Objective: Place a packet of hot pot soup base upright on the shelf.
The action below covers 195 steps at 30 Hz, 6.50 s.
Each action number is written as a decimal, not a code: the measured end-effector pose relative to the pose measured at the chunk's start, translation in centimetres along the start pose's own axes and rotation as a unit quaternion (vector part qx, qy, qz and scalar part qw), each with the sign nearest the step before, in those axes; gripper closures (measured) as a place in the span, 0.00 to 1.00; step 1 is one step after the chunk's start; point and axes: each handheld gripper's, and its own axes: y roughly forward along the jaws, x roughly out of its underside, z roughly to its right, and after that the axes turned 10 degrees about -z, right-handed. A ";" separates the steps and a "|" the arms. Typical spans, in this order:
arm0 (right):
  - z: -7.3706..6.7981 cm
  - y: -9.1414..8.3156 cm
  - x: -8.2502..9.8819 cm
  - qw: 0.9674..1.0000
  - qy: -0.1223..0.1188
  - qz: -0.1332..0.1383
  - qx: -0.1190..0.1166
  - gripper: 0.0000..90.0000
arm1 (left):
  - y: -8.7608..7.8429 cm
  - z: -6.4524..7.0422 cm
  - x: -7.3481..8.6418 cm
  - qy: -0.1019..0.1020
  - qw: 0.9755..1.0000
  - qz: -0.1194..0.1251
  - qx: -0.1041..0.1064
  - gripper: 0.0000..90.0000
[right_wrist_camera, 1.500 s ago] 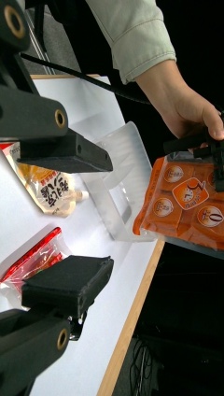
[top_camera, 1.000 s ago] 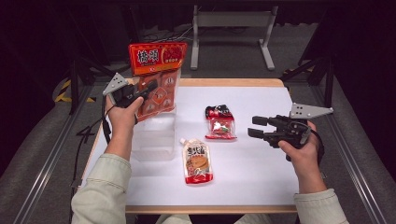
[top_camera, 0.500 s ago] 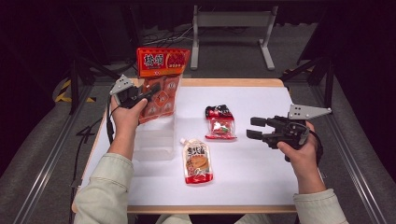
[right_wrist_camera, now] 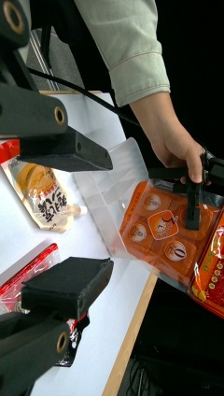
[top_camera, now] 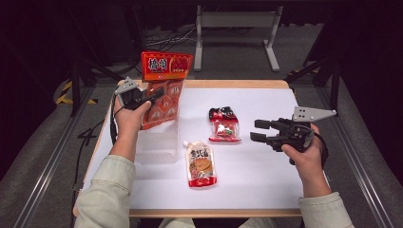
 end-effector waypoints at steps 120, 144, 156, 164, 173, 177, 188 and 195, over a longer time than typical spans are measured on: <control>8.8 6.6 -0.9 0.989 0.032 -0.063 0.131 0.50 | -13.4 4.6 9.3 0.030 0.997 -0.073 0.013 0.05; 13.7 10.8 0.6 0.982 0.097 -0.108 0.119 0.46 | -13.3 4.8 9.6 0.048 0.996 -0.075 0.028 0.07; 15.1 13.6 1.8 0.977 0.103 -0.141 0.124 0.43 | -13.9 5.3 10.0 0.036 0.996 -0.067 0.041 0.07; 15.7 14.9 2.4 0.973 0.113 -0.155 0.128 0.40 | -14.1 5.4 10.4 0.039 0.996 -0.072 0.033 0.07; 16.0 16.1 2.7 0.971 0.123 -0.165 0.124 0.38 | -14.1 5.6 10.4 0.048 0.996 -0.075 0.027 0.07; 15.9 16.5 2.9 0.970 0.122 -0.171 0.124 0.39 | -14.1 5.6 10.4 0.048 0.996 -0.073 0.026 0.07; 15.8 16.8 3.1 0.968 0.114 -0.188 0.120 0.49 | -14.0 5.6 10.3 0.050 0.995 -0.077 0.024 0.07; 15.7 16.3 3.0 0.964 0.101 -0.213 0.124 0.74 | -14.1 5.6 10.2 0.049 0.995 -0.078 0.023 0.07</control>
